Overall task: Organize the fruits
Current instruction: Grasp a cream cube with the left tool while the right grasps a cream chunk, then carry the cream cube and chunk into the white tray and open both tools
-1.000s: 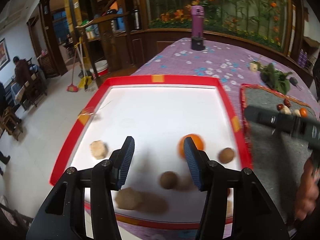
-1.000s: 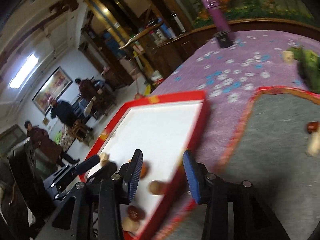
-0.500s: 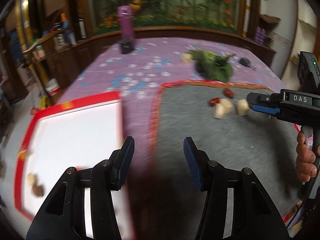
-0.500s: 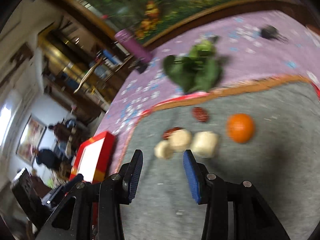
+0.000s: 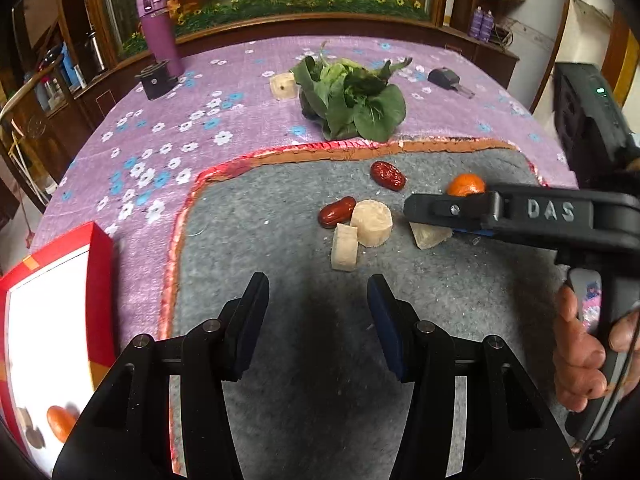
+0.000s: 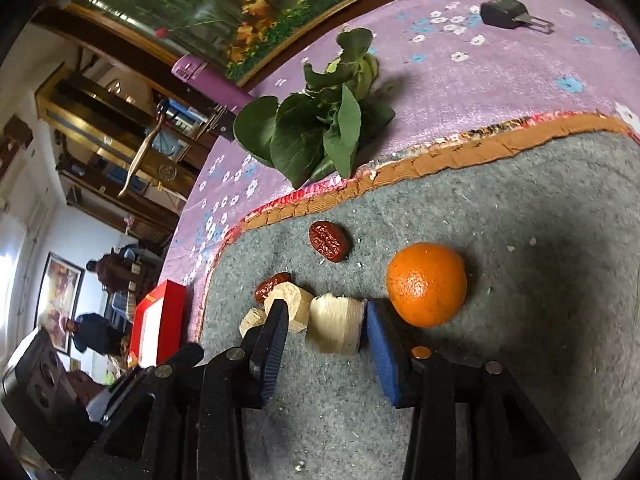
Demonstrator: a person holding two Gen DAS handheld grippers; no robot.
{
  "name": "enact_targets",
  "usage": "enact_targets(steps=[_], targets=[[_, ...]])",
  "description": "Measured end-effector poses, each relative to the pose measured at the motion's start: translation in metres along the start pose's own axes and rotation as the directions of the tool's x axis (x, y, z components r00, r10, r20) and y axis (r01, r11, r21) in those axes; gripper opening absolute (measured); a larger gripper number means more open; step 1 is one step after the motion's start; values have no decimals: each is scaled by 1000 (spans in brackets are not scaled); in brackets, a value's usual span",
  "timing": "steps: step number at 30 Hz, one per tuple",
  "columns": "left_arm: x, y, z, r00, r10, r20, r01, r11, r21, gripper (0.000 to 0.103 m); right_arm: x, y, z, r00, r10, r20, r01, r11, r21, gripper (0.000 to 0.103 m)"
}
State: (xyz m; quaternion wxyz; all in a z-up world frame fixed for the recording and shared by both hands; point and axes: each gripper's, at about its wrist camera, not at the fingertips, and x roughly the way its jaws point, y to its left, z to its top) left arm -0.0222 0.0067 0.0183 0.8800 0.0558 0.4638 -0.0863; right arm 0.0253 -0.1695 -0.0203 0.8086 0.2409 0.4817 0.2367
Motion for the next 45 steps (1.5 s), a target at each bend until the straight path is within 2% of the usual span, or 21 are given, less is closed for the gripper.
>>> enact_targets(steps=[1,5,11,13,15,16,19,24,29,32,36,40,45], targets=[[4,-2,2,1000,1,-5,-1,1000,2,51,1,1,0,1000,-19,0,19,1000,-20,29],[14,-11,7,1000,4,-19,-3,1000,29,51,-2,-8,-1,1000,13,-13,-13,1000,20,29],[33,-10,16,1000,18,-20,-18,999,38,51,-4,-11,-3,999,16,-30,-15,1000,17,29],[36,-8,15,1000,14,-18,-14,999,31,42,-1,-11,-1,999,19,-33,-18,1000,19,29],[38,-7,15,1000,12,-8,-12,1000,28,40,1,-9,0,999,15,-37,-15,1000,9,30],[37,-7,15,1000,18,-1,-18,999,27,34,2,-6,0,999,10,-38,-10,1000,1,30],[35,-6,13,999,30,18,-31,999,24,28,5,5,-2,999,-26,-31,25,999,-47,31],[27,-6,9,998,45,51,-44,999,-6,21,7,24,-12,992,-125,11,125,975,-183,30],[2,-9,-4,993,70,96,-69,997,-18,15,5,24,-16,991,-128,37,133,971,-197,29],[-10,-6,-13,992,51,114,-48,998,-31,12,3,29,-18,987,-139,81,154,963,-221,29],[-22,0,-23,991,31,128,-27,999,-32,9,-7,39,-22,984,-95,152,132,958,-254,29],[-33,18,-35,991,9,132,1,997,-74,8,-27,44,-24,966,-23,257,92,961,-260,29],[-52,43,-54,989,-3,151,22,992,-127,8,-30,40,-22,964,-5,268,69,970,-232,29]])
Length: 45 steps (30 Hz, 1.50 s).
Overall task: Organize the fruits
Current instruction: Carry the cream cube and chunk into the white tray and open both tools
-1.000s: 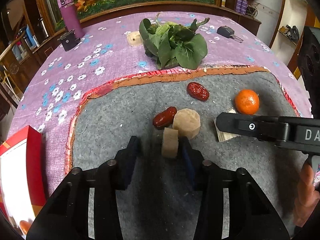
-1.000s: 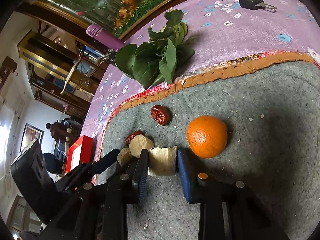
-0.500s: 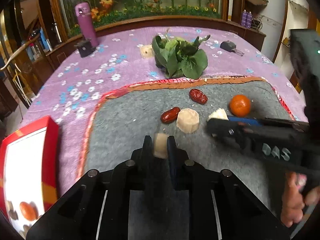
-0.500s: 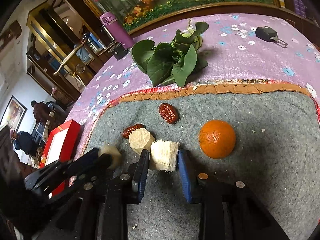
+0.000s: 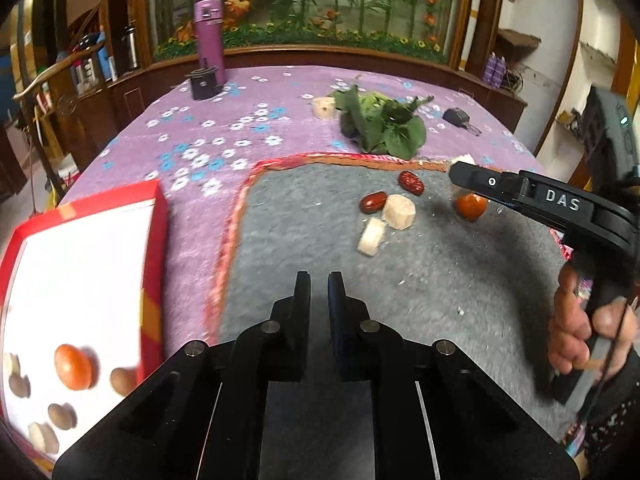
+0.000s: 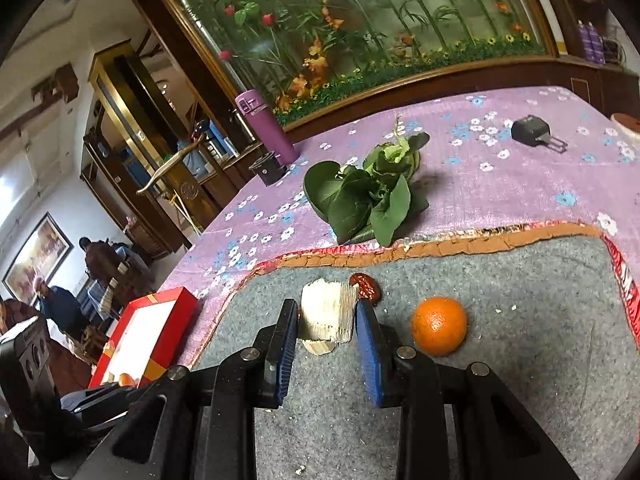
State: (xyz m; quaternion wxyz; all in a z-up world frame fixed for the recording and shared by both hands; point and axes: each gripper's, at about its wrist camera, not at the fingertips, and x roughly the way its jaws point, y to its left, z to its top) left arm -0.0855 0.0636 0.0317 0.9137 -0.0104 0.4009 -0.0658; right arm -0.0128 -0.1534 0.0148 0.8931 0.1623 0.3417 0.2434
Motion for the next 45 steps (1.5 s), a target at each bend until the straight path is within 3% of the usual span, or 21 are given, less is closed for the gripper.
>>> enact_targets(steps=[9,15,18,21,27,29,30,31,34,37,38,39,45], targets=[[-35,34,-19,999,-19,41,22,997,-70,8,-6,-12,1,1000,-20,24,19,999,37,29],[-62,53,-27,997,6,72,0,997,-83,8,-5,2,-2,1000,29,9,-29,999,36,29],[-63,44,-22,996,19,83,-17,999,-27,8,-7,4,-2,998,61,30,-63,996,65,29],[-44,20,-9,998,-50,43,48,998,46,8,-7,2,-2,999,29,38,-32,997,65,29],[18,-21,24,993,-113,-28,116,986,121,12,-2,-13,-1,1000,-6,18,5,995,101,29],[30,-29,30,987,-152,-54,159,977,145,23,-1,-18,0,1000,-8,10,7,993,117,29],[37,-32,33,986,-154,-67,163,975,151,33,0,-21,1,1000,-6,7,5,992,128,29],[43,-35,35,988,-138,-68,147,977,154,35,1,-23,2,1000,1,4,-2,990,141,29],[50,-44,41,984,-162,-69,172,968,183,35,-1,-26,4,1000,21,12,-23,987,160,29],[63,-52,44,988,-123,-94,143,961,238,34,-4,-27,6,999,38,23,-41,984,174,29],[67,-53,44,988,-115,-103,138,959,249,29,-5,-28,7,999,44,24,-48,983,178,29],[72,-54,44,988,-108,-114,134,957,259,17,-6,-28,7,998,50,25,-54,982,183,29],[73,-54,38,991,-82,-103,110,944,310,13,-5,-28,9,998,58,21,-61,981,185,29]])
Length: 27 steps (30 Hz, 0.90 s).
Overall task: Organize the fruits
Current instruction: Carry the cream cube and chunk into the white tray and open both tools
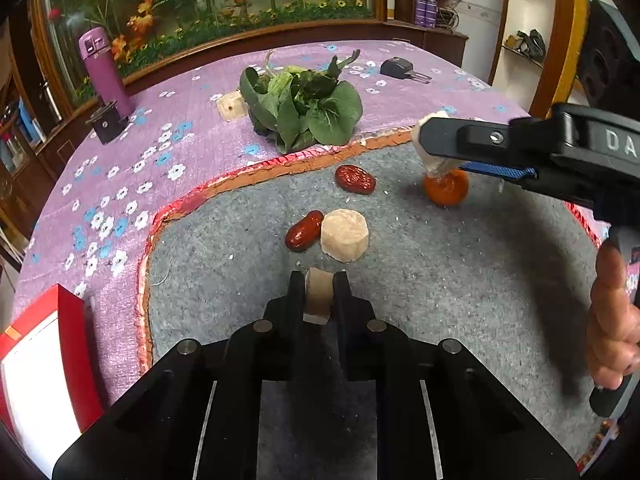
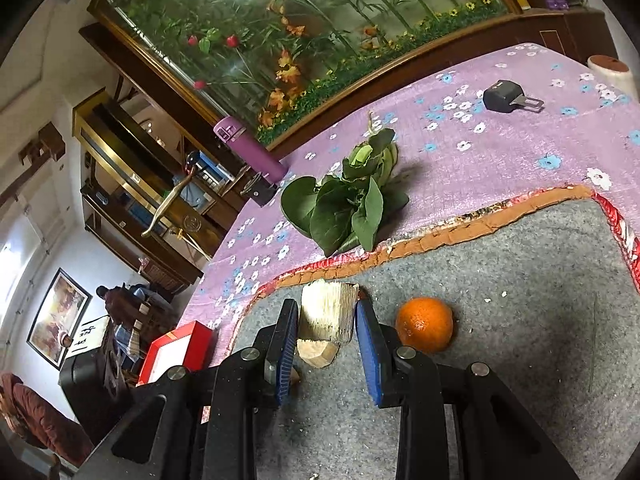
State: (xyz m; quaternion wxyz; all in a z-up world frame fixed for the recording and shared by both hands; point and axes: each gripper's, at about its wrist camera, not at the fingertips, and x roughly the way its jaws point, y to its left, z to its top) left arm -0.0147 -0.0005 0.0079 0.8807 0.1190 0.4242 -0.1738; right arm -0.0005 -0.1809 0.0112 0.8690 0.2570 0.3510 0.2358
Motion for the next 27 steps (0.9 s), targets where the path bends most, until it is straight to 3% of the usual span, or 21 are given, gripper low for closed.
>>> enact_targets(steps=[4,8,11,15,17,20,27], targets=[[-11,6,-8,1000,-23,21,24,999,-47,12,3,2,-1,1000,0,-8,0,1000,-17,29],[-41,12,-20,996,-25,90,35,994,-108,12,2,7,-4,1000,1,0,-1,999,-51,29],[-79,19,-36,987,17,159,9,987,-160,12,6,16,-10,1000,-9,-11,8,996,-92,29],[-115,35,-55,976,111,188,-67,971,-229,12,13,38,-23,999,11,-53,-18,991,-132,29],[-130,52,-66,967,178,180,-123,952,-279,12,16,58,-30,997,38,-74,-50,986,-158,29],[-145,79,-82,940,304,153,-235,905,-354,12,26,92,-45,987,99,-130,-121,977,-175,29],[-161,132,-123,862,502,75,-420,789,-448,13,66,173,-85,944,205,-258,-264,939,-219,28]])
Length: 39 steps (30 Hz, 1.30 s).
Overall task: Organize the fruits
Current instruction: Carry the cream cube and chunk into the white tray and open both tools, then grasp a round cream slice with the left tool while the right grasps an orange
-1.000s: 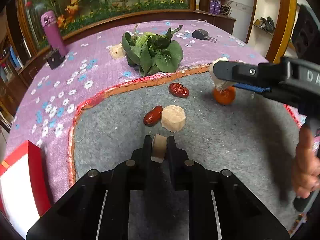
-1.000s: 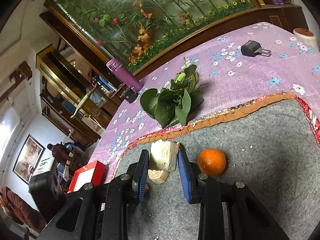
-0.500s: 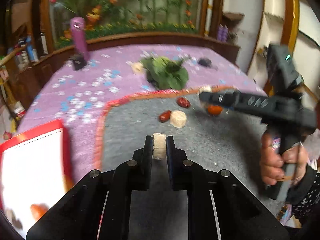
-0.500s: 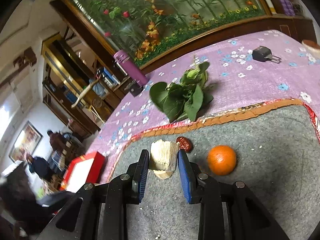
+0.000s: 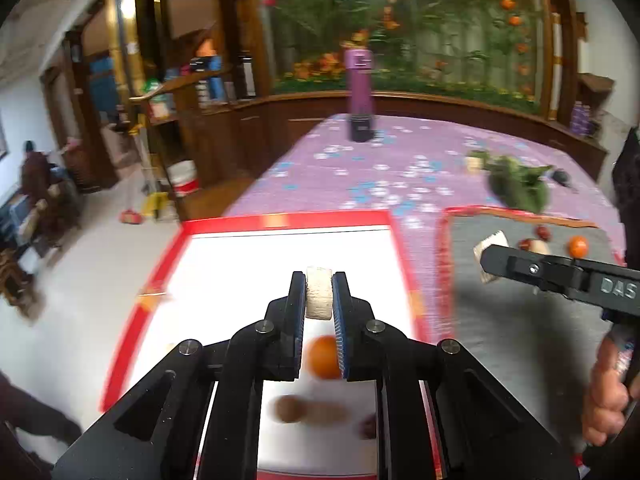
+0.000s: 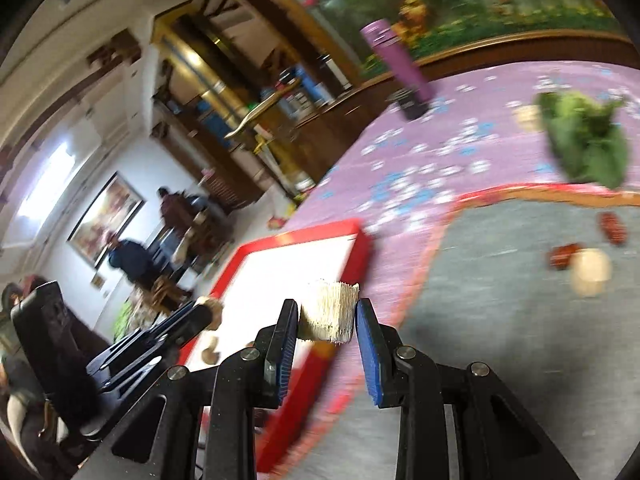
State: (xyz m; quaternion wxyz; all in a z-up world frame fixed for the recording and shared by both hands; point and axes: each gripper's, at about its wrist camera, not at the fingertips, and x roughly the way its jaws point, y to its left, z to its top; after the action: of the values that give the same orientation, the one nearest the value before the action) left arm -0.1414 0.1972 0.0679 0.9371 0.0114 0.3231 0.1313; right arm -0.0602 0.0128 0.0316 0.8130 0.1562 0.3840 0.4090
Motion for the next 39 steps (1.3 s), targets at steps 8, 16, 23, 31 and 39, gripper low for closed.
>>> enact_targets(steps=[8,16,23,31,39], targets=[[15,35,-16,997,76,-20,-76,997,-25,13,58,42,-19,995,9,-97,-15,998,-68,28],[29,47,-30,994,92,-61,-95,995,-40,12,89,51,-28,988,-21,-151,6,995,-102,28],[40,47,-37,981,159,-107,-162,986,-25,13,95,55,-29,986,-65,-154,43,989,-142,37],[24,38,-31,979,196,-61,-198,980,-15,51,66,50,-23,998,-34,-54,26,990,-140,48],[11,8,-21,984,174,-34,-173,984,39,51,23,12,-11,998,-53,21,54,997,-48,48]])
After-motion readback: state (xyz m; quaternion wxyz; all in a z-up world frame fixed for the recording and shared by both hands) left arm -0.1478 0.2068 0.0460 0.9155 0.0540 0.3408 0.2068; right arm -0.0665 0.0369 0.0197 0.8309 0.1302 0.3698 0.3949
